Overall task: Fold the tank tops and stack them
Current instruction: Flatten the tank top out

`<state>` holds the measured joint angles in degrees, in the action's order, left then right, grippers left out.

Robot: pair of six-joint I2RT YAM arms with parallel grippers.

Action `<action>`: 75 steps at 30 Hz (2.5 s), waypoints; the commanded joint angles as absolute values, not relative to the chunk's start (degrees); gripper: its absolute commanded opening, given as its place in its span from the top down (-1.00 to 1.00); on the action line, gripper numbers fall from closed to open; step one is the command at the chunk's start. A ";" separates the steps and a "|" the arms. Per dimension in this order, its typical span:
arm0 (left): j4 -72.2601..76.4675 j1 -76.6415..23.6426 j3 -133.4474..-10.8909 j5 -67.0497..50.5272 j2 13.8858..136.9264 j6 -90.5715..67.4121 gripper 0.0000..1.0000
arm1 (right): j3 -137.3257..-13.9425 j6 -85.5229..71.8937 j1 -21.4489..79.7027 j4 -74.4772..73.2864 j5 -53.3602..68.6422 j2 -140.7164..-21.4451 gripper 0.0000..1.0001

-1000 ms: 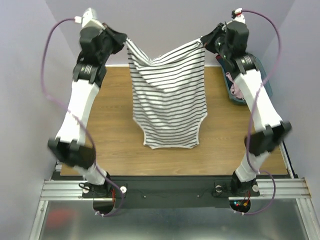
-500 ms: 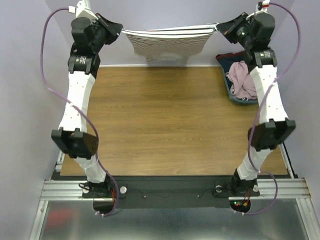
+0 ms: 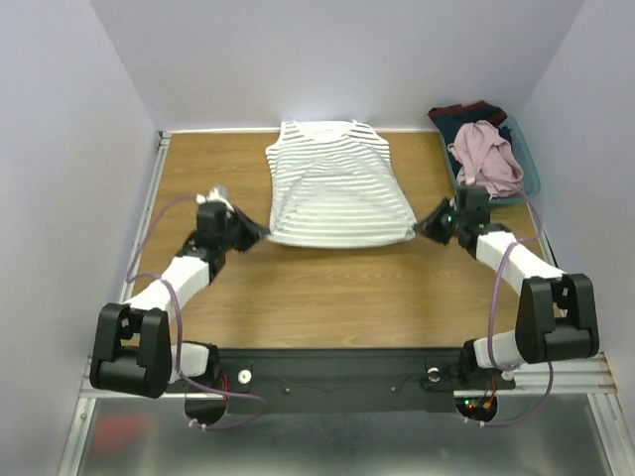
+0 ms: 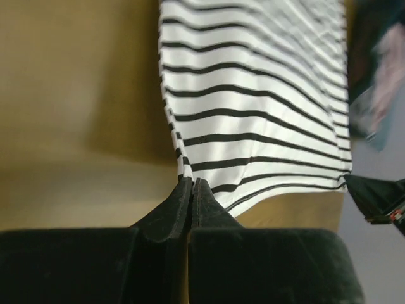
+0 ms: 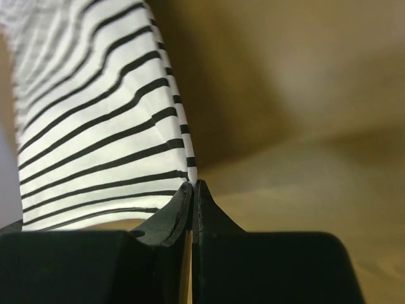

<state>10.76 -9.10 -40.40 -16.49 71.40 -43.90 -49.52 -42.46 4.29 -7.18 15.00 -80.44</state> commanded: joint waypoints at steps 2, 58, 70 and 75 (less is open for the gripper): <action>18.81 -13.09 -24.70 -16.70 63.03 -48.51 1.00 | -36.65 -41.49 4.22 -2.72 14.07 -74.36 0.99; -5.45 -8.09 -95.89 -5.45 126.91 -21.27 0.03 | -86.30 -40.43 70.13 -15.55 -27.59 -116.63 0.18; -4.48 -8.00 -93.78 -4.83 127.09 -21.89 0.60 | -94.13 -38.41 75.41 -19.42 -34.28 -122.60 0.17; -4.48 -7.91 -93.51 -4.75 126.48 -21.80 0.72 | -94.13 -39.02 75.59 -21.09 -36.82 -124.63 0.18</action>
